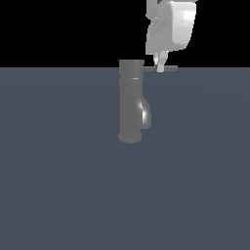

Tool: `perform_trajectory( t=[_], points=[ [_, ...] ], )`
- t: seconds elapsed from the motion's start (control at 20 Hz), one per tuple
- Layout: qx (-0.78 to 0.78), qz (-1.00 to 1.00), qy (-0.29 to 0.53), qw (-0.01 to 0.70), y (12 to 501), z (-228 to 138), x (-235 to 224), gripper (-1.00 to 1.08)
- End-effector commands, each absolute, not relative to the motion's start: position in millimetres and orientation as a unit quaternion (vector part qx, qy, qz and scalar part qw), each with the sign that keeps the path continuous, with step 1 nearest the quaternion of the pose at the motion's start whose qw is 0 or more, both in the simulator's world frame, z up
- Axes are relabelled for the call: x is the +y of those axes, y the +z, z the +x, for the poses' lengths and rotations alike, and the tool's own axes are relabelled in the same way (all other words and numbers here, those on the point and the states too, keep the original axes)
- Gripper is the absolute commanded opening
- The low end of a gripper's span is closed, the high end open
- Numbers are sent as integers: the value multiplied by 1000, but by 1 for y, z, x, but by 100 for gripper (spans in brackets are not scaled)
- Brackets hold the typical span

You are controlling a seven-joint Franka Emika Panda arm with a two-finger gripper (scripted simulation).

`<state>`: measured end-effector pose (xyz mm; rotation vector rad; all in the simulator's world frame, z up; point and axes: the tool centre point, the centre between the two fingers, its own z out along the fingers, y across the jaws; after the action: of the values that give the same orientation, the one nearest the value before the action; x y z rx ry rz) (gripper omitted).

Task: Turn on the faucet by rotating a designated handle.

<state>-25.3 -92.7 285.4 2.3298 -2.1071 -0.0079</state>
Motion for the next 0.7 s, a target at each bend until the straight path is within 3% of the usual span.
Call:
perform_trajectory(
  t=[0.0,0.65],
  points=[
    [-673,739,0,-1,285,-19,-100,-100],
    [-676,737,0,0,285,2,-122,-100]
  ],
)
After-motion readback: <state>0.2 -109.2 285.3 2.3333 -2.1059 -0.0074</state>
